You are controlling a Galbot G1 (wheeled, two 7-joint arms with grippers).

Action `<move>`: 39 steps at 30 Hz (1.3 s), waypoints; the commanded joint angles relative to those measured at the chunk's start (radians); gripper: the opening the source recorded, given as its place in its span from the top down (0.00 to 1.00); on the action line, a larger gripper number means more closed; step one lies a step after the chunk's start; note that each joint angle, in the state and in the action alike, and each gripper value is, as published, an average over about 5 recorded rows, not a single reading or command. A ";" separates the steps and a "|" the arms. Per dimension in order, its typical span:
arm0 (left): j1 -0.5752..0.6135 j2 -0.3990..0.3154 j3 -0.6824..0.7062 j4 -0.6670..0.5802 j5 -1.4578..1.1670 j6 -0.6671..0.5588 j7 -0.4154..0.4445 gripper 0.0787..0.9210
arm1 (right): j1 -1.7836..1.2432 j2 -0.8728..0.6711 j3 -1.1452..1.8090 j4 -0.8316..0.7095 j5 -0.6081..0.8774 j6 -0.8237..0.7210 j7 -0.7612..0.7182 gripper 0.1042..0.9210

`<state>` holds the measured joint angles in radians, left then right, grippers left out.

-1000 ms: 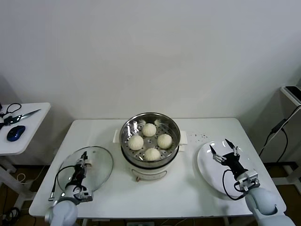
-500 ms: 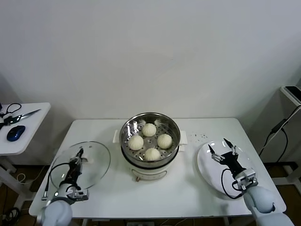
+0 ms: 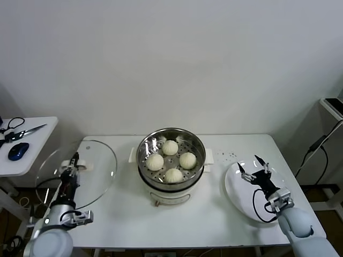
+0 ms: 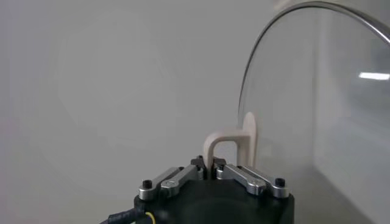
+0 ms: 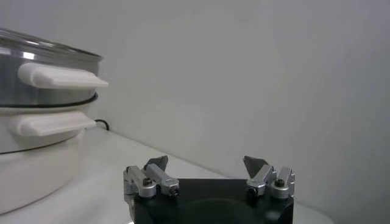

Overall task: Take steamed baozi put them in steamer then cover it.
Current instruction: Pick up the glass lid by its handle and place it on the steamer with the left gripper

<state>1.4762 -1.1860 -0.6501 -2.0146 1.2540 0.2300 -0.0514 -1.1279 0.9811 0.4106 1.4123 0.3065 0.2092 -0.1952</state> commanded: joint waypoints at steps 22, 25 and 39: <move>-0.651 -0.154 0.868 0.109 0.149 0.555 0.364 0.91 | 0.037 -0.002 -0.008 -0.030 -0.034 -0.014 0.008 0.12; -0.661 -0.236 0.869 0.178 0.173 0.555 0.348 0.91 | 0.034 -0.003 -0.002 -0.032 -0.035 -0.013 0.009 0.12; -0.645 -0.344 0.856 0.310 0.259 0.555 0.371 0.91 | 0.024 -0.002 0.015 -0.039 -0.042 -0.005 0.008 0.12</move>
<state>0.8737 -1.4083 0.1615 -1.8240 1.4245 0.7371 0.2567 -1.1049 0.9775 0.4223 1.3757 0.2684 0.2027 -0.1868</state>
